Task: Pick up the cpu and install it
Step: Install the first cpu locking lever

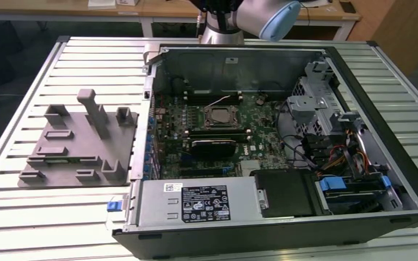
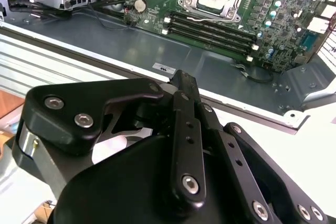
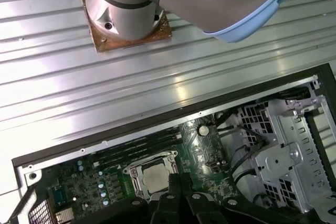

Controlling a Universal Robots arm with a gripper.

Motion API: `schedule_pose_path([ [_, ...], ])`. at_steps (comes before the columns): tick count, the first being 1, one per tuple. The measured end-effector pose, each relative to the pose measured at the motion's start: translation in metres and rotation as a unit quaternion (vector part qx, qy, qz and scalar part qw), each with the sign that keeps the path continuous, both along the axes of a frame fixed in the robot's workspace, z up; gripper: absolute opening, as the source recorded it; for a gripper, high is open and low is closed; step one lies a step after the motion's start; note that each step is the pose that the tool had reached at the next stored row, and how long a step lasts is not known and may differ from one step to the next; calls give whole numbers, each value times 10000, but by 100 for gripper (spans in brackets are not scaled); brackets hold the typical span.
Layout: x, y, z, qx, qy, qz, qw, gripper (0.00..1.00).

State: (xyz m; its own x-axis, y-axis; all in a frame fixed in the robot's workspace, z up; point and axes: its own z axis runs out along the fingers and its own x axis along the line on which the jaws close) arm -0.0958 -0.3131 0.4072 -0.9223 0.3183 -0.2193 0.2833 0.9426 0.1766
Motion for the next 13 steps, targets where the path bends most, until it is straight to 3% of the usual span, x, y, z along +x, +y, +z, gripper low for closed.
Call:
schedule_pose_path([
  [13, 1, 0, -143, -33, 1, 0, 10000, 11],
])
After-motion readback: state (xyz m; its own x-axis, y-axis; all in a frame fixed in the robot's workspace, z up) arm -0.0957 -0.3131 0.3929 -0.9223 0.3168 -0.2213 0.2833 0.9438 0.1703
